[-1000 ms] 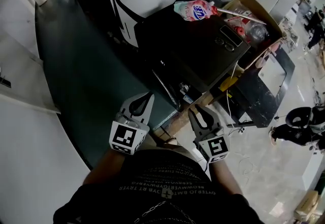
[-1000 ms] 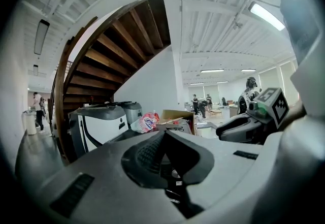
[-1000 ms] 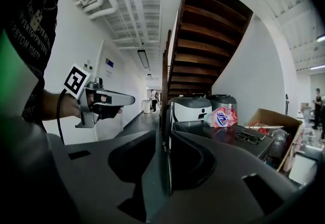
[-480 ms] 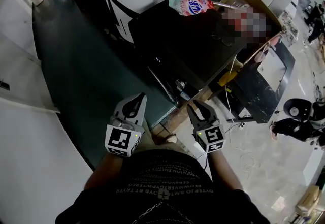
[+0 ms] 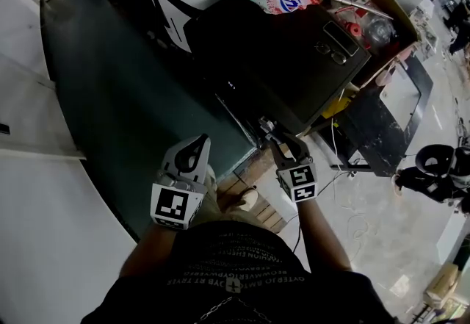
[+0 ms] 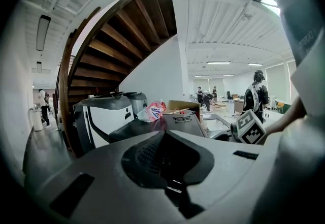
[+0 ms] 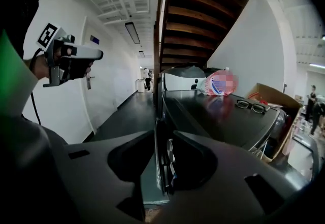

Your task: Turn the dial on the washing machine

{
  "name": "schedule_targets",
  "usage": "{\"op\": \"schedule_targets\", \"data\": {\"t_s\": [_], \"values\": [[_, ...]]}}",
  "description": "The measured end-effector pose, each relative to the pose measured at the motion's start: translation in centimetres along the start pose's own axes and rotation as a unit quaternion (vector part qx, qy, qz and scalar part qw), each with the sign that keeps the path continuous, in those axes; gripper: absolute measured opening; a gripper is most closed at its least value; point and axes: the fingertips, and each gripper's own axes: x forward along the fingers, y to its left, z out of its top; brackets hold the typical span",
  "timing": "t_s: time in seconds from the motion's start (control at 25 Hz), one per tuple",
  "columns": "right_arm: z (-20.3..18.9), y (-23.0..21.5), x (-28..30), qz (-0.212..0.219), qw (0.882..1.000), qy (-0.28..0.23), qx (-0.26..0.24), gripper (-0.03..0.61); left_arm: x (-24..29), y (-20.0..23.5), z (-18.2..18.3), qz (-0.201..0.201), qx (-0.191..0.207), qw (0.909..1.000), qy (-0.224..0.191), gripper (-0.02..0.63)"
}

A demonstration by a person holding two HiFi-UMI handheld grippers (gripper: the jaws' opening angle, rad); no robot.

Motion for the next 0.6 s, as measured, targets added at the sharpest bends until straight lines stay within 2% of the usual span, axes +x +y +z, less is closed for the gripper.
{"op": "schedule_targets", "data": {"t_s": [0.2, 0.36, 0.6], "values": [[-1.9, 0.0, 3.0, -0.001, 0.999, 0.027, -0.022, 0.115, 0.6, 0.4, -1.6, -0.002, 0.003, 0.9999, 0.013, 0.005], [-3.5, -0.3, 4.9, -0.018, 0.998, 0.06, -0.03, 0.123, 0.8, 0.5, -2.9, -0.003, -0.002, 0.9997, 0.025, 0.005], [-4.1, 0.2, 6.6, -0.031, 0.995, 0.071, -0.055, 0.13, 1.2, -0.1, -4.9, -0.012, -0.012, 0.9994, 0.03, 0.005]]}}
